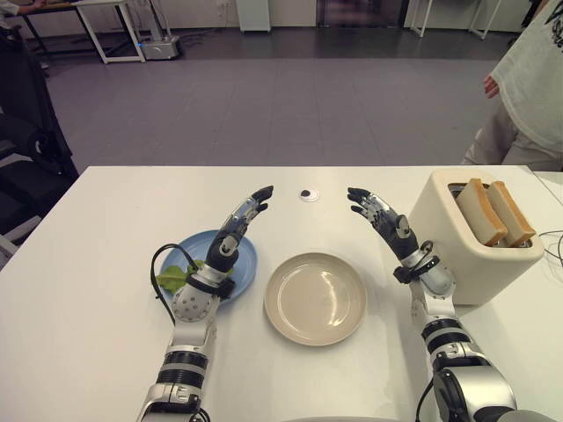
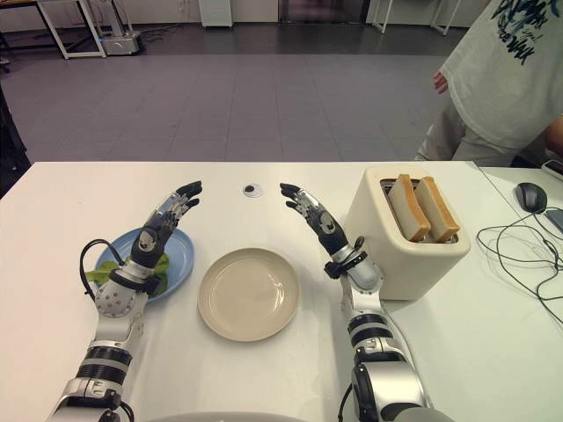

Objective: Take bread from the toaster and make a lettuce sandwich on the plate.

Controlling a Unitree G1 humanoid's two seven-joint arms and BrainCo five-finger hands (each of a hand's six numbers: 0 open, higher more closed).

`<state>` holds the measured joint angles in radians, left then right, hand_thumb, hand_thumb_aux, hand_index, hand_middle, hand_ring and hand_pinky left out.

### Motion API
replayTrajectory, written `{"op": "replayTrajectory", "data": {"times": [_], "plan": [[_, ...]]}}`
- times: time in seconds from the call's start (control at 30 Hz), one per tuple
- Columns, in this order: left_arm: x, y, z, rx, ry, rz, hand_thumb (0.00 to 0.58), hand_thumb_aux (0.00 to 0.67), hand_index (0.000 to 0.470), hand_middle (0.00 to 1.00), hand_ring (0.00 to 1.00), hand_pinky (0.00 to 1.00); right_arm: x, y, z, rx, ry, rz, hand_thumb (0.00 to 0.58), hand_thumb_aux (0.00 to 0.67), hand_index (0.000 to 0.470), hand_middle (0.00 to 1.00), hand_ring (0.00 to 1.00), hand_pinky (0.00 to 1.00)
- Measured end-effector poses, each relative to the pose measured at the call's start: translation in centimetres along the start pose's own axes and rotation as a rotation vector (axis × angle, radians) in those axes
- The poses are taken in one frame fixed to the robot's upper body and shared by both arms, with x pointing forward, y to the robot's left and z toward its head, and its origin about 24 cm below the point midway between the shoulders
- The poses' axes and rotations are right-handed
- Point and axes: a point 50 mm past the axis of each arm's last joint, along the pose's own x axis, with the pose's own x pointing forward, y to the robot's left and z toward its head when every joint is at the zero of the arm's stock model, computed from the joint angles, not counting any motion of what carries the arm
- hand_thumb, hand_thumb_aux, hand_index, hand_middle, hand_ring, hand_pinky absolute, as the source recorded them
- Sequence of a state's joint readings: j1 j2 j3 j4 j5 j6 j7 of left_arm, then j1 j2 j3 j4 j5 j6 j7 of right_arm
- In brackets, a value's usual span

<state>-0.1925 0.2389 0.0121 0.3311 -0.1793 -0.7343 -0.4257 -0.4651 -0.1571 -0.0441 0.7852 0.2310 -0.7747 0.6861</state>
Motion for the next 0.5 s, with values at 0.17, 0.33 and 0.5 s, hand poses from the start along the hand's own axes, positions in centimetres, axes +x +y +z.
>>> {"op": "replayTrajectory", "data": {"times": [0.17, 0.33, 0.5], "plan": [[0.0, 0.0, 0.0, 0.0, 0.0, 0.0, 0.0, 0.0, 0.0, 0.0, 0.0, 0.0, 0.1, 0.2, 0.0, -0.007, 0.006, 0.014, 0.0, 0.0, 0.0, 0.0, 0.0, 0.0], [0.0, 0.0, 0.0, 0.0, 0.0, 0.0, 0.0, 0.0, 0.0, 0.0, 0.0, 0.0, 0.1, 0.2, 0.0, -0.01, 0.005, 0.018, 0.0, 0.0, 0.0, 0.0, 0.0, 0.0], [0.1, -0.1, 0.0, -0.001, -0.003, 0.0, 0.0, 0.0, 0.0, 0.0, 0.0, 0.0, 0.5, 0.7, 2.0, -0.118, -0.067, 0.115, 0.0, 0.0, 0.0, 0.0, 0.0, 0.0]]}}
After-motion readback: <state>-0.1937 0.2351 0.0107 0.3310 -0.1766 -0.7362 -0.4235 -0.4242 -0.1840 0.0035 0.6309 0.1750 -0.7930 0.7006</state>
